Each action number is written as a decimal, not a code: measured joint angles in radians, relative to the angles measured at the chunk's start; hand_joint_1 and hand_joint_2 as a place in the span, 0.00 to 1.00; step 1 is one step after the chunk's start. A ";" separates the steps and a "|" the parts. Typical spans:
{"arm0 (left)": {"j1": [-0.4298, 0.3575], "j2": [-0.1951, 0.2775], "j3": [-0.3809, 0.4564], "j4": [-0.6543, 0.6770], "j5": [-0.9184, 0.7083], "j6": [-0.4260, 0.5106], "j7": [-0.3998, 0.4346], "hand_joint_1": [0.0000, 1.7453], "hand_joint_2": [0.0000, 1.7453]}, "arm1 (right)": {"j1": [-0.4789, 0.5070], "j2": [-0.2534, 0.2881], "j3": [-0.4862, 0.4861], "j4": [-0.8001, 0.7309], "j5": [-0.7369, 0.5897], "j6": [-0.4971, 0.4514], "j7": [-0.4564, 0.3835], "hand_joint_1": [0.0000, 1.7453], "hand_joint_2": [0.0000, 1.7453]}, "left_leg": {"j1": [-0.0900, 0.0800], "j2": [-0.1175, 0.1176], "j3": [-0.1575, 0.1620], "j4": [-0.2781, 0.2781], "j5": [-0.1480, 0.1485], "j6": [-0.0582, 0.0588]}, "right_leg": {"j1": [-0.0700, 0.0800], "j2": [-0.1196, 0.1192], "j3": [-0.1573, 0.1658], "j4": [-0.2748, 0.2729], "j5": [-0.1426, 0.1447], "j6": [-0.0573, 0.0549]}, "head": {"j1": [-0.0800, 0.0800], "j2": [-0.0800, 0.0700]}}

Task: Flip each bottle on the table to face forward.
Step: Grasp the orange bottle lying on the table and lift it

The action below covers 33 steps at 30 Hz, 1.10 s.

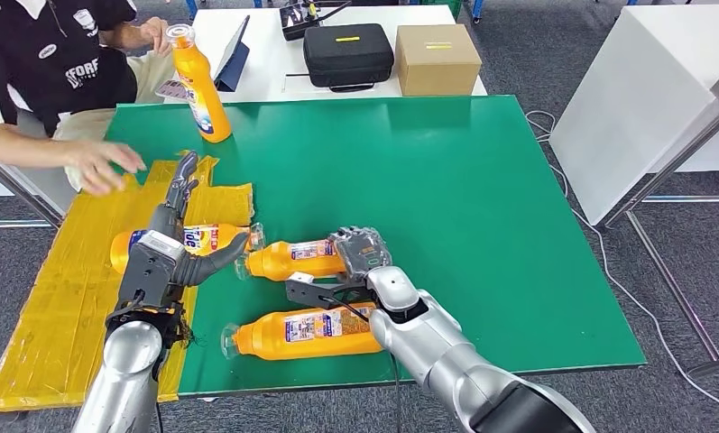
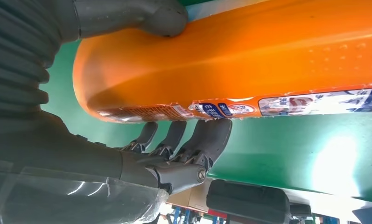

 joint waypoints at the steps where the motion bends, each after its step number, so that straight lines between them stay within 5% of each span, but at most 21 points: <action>1: 0.000 0.000 0.000 0.000 0.000 0.000 0.000 0.00 1.00 | -0.001 0.001 0.000 0.002 0.002 0.000 0.001 0.15 1.00 | 0.000 0.000 0.000 0.000 0.000 0.000 | 0.000 0.000 0.000 0.000 0.000 0.000 | 0.000 0.000; 3: 0.000 0.000 0.000 0.001 0.000 0.000 0.000 0.00 1.00 | -0.001 0.001 0.000 0.006 0.005 0.004 0.005 0.00 1.00 | 0.000 0.000 0.001 0.000 0.000 0.000 | 0.000 0.000 0.000 0.000 0.000 0.000 | 0.000 0.000; 27: 0.005 -0.003 0.000 0.008 0.000 0.000 0.000 0.00 1.00 | -0.016 0.009 -0.002 0.071 0.018 0.053 0.035 0.00 1.00 | 0.000 0.001 0.002 0.000 0.000 0.000 | 0.000 0.000 0.001 0.000 0.000 0.000 | 0.000 0.000; 28: 0.005 -0.003 0.000 0.008 0.000 0.000 0.000 0.00 1.00 | -0.017 0.010 -0.002 0.073 0.018 0.054 0.036 0.06 1.00 | 0.000 0.001 0.002 0.000 0.000 0.000 | 0.000 0.000 0.001 0.000 0.000 0.000 | 0.000 0.000; 32: 0.005 -0.003 0.000 0.008 0.000 0.000 0.000 0.00 1.00 | -0.020 0.012 -0.006 0.083 0.020 0.054 0.040 0.98 1.00 | 0.000 0.001 0.002 0.000 0.000 0.000 | 0.000 0.000 0.002 0.000 0.000 0.000 | 0.000 0.000; 33: 0.005 -0.003 0.000 0.008 0.000 0.000 0.000 0.00 1.00 | -0.020 0.012 -0.007 0.085 0.021 0.054 0.040 1.00 1.00 | 0.000 0.000 0.002 0.000 0.000 0.000 | 0.000 0.000 0.002 0.000 0.000 0.000 | 0.000 0.000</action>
